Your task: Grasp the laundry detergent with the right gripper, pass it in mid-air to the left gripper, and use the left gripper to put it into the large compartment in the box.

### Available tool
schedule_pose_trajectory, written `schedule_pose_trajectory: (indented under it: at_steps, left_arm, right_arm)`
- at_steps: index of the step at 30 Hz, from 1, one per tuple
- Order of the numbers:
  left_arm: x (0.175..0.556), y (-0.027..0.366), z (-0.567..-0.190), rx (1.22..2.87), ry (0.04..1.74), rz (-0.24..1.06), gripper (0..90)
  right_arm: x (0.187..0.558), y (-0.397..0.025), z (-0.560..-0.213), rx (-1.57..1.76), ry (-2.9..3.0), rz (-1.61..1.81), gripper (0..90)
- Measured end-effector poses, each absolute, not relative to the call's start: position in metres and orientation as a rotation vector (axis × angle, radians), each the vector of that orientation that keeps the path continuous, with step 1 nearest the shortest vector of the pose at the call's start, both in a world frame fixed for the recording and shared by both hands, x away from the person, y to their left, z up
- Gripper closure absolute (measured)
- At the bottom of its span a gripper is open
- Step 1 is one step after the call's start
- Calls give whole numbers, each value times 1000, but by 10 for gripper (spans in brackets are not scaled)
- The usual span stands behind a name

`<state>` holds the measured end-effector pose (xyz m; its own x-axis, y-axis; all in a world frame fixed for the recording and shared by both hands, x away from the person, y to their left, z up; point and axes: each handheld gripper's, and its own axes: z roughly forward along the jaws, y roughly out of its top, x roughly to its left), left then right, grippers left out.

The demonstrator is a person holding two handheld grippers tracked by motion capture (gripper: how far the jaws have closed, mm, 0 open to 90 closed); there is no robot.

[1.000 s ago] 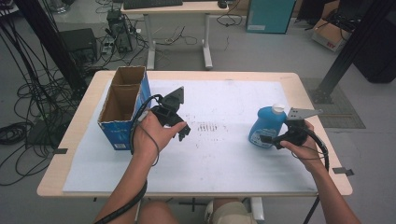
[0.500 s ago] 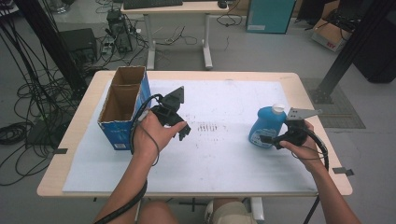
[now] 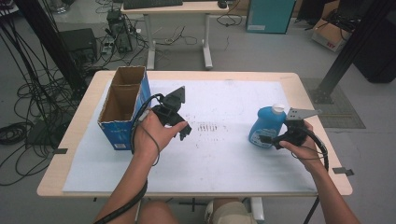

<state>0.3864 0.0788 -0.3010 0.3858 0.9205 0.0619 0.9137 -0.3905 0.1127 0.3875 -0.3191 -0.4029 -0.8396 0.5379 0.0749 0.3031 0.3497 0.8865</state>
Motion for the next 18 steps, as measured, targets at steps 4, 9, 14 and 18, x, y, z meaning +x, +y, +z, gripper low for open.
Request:
schedule_pose_trajectory:
  at_steps: [4,9,14,18]
  left_arm:
    - [386,79,-301,2564,1700,176,61]
    - [386,79,-301,2571,1694,171,61]
    - [386,79,-299,2574,1690,181,61]
    - [386,79,-299,2575,1685,183,61]
  right_arm:
    - [388,-320,-404,760,2382,1492,18]
    - [388,-319,-405,762,2382,1496,18]
    - [388,-318,-405,759,2385,1495,19]
    - [388,-319,-405,759,2383,1496,19]
